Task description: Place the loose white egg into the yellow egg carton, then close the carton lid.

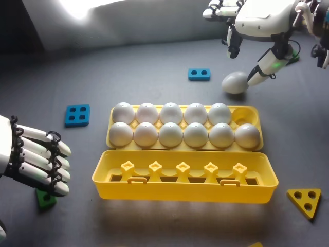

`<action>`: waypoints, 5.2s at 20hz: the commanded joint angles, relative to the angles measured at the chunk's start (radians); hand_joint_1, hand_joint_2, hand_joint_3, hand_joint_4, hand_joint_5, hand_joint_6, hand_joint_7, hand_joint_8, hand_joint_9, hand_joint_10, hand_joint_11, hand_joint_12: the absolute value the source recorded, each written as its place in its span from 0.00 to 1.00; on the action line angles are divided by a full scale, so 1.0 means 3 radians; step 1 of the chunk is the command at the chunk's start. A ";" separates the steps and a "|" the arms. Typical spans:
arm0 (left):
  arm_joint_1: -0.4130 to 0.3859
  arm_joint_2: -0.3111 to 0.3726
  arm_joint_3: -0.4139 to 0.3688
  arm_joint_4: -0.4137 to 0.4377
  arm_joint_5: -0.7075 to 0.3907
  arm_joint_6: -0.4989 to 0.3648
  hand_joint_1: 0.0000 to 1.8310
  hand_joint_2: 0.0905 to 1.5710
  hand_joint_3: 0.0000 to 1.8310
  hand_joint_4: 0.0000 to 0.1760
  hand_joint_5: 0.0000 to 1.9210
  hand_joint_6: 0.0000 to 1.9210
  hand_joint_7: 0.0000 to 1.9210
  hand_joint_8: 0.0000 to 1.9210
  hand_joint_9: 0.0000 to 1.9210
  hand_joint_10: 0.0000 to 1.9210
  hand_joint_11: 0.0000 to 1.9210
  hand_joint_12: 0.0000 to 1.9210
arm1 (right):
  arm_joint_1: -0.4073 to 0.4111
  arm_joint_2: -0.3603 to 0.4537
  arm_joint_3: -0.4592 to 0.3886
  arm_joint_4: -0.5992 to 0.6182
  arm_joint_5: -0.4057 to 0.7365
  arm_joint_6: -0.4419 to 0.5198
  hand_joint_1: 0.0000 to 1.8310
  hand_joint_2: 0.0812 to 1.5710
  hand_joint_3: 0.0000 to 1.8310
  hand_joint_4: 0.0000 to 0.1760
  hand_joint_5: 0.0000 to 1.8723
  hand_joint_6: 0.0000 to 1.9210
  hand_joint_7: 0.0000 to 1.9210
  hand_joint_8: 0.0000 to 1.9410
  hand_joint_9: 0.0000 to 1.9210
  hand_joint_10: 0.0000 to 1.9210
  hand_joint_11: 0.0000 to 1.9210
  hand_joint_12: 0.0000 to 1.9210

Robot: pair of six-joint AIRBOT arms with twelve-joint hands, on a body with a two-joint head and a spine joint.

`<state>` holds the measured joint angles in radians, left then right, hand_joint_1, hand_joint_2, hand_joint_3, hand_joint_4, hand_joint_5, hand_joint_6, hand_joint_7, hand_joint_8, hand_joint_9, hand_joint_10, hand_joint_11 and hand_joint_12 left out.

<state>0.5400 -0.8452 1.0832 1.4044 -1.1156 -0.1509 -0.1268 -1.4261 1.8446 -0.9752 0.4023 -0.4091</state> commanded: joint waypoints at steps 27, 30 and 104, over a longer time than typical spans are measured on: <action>-0.0069 0.0062 0.0023 -0.0200 -0.0179 -0.0055 0.00 0.69 0.00 0.00 0.18 0.00 0.17 0.00 0.12 0.00 0.00 0.13 | -0.0211 -0.0054 0.0090 0.0338 0.0271 -0.0179 0.45 0.46 0.00 0.88 0.56 0.00 0.05 0.00 0.00 0.00 0.00 0.00; -0.0070 0.0061 0.0021 -0.0200 -0.0179 -0.0059 0.00 0.69 0.00 0.00 0.18 0.00 0.17 0.00 0.12 0.00 0.00 0.15 | -0.0218 -0.0068 0.0090 0.0356 0.0271 -0.0179 0.45 0.46 0.00 0.88 0.56 0.01 0.04 0.00 0.00 0.00 0.00 0.00; -0.0137 0.0067 0.0019 -0.0204 -0.0139 -0.0097 0.00 0.69 0.00 0.00 0.20 0.00 0.19 0.00 0.14 0.00 0.00 0.18 | -0.0717 0.0936 -0.1453 0.3151 0.0585 -0.0604 0.60 0.61 0.00 1.00 0.68 0.24 0.16 0.00 0.04 0.00 0.00 0.00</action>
<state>0.5045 -0.8440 1.0843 1.4082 -1.1088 -0.1776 -0.3466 -1.1610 1.4086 -0.0471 0.4633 -0.5938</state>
